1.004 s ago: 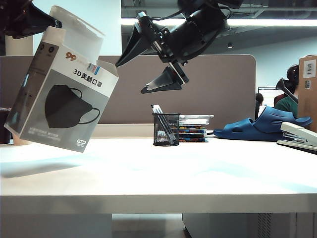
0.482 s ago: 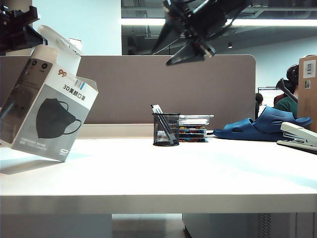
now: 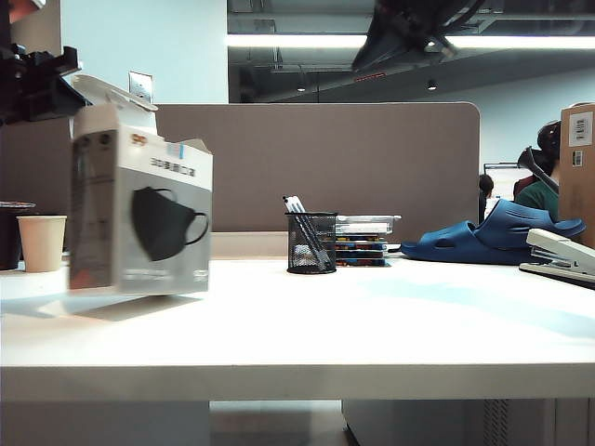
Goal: Put the mask into the mask box.
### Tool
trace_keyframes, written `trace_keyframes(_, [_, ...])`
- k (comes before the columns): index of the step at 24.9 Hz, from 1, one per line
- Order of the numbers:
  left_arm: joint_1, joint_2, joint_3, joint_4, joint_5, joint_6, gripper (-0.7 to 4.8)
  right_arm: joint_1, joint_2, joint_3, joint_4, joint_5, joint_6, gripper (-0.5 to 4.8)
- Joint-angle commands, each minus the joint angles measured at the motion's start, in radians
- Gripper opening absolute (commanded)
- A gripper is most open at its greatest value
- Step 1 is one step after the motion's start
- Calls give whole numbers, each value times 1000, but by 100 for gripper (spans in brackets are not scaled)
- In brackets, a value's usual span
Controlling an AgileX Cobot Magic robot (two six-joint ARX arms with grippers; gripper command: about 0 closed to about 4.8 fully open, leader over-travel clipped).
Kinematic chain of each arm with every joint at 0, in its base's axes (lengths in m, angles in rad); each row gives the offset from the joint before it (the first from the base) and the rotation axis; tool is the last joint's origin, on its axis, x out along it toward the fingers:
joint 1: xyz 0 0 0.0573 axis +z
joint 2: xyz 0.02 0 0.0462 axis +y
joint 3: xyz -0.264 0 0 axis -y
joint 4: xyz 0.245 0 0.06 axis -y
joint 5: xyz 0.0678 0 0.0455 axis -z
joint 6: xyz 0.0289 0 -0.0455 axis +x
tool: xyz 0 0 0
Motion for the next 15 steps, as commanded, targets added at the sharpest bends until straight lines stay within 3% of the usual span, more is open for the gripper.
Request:
trace_keyframes(1, [1,1,2,-42,6,43,3,-10,-58,4,17,103,-65,-8])
trace_keyframes(3, [1,1,2,-56,33,43,106,-14,-91,4,17,140,-92,-8])
trace_keyframes(4, [1,1,2,-56,35,42,188,-15,-106,4,17,153,-95,-8])
trace_keyframes(5, [1,0,2,-56,35,42,333,-15,-126,4,17,172,-110,-8])
trace_keyframes(7, [1,0,2,-56,35,37,433,-20,-151,4,16,192,-114,-8])
trace_keyframes(15, [2,-110,2,-68,111,31,436,-70,-244,3,-15,237,-114,-8])
